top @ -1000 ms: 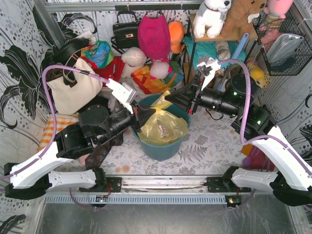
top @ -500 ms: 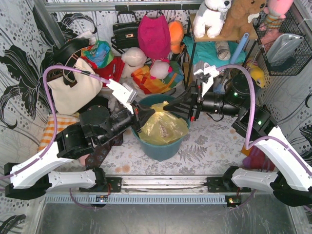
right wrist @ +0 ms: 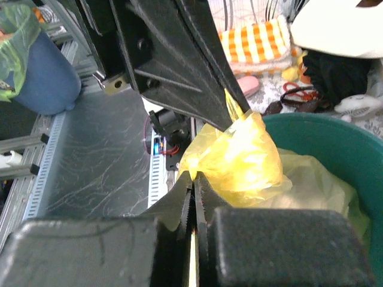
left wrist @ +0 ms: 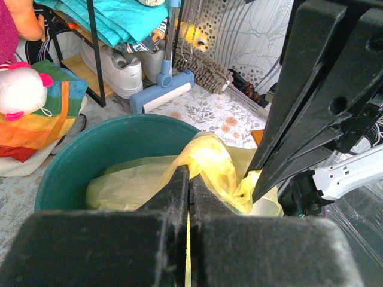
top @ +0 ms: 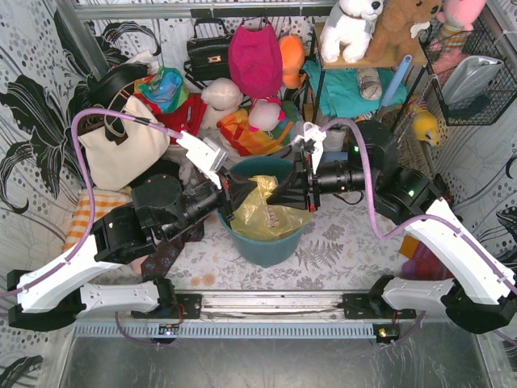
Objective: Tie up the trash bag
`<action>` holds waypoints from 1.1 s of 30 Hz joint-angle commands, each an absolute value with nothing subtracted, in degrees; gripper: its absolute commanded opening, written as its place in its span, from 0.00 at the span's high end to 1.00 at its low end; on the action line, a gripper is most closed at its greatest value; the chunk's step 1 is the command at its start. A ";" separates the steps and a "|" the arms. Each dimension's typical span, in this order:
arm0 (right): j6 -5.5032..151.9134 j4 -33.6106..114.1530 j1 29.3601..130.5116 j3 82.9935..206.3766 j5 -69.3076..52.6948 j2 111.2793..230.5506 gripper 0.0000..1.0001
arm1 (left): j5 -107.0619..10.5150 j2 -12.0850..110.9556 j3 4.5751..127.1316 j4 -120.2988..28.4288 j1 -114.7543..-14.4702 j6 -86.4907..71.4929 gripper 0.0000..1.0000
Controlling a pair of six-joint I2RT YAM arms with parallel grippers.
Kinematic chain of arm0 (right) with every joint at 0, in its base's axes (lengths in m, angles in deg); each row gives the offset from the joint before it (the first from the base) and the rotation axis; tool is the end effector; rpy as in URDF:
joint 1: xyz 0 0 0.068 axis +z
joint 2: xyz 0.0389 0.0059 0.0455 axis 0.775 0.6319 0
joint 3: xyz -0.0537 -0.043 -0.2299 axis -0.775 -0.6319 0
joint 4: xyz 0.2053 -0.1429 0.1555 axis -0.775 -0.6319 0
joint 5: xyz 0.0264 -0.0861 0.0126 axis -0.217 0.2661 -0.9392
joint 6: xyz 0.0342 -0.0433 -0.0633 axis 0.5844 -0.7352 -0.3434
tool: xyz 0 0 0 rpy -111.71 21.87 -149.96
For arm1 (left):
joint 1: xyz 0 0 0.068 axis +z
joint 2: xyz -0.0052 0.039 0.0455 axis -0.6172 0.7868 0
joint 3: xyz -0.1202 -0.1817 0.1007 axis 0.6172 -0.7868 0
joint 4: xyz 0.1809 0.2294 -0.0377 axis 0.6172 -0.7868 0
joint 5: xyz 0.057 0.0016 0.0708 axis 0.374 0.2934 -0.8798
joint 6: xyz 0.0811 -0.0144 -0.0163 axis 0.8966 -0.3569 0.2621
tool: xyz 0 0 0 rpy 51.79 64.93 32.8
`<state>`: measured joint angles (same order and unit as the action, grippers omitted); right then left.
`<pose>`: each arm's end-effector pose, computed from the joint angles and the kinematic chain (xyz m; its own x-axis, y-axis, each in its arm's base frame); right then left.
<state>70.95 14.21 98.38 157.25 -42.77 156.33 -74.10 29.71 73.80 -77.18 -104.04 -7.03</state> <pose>0.1622 0.2505 0.4725 -0.1375 -0.0630 -0.9885 -0.9905 0.0127 0.1369 0.1281 -0.2321 0.4621 -0.1769 -0.0543 -0.9827 0.7273 0.6655 -0.1678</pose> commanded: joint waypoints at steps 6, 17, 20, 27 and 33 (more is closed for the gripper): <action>66.24 7.94 98.79 159.48 -45.45 157.27 1.00 | -74.16 29.71 74.57 -75.20 -103.59 -7.60 1.00; 62.25 1.65 101.88 161.29 -40.18 159.57 1.00 | -73.29 29.58 74.59 -75.07 -103.50 -7.96 1.00; 60.17 -2.01 102.56 163.20 -38.86 160.87 1.00 | -73.15 29.57 74.95 -75.42 -103.50 -8.04 1.00; 53.67 -11.75 102.66 170.38 -33.39 163.30 1.00 | -72.63 29.14 74.68 -75.30 -103.50 -8.29 1.00; 49.26 -19.66 102.62 177.35 -32.08 167.40 1.00 | -72.49 29.22 74.89 -75.46 -103.50 -8.32 1.00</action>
<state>54.18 -12.50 102.34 173.12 -33.55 165.03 -73.05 29.71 73.80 -77.23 -103.89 -7.86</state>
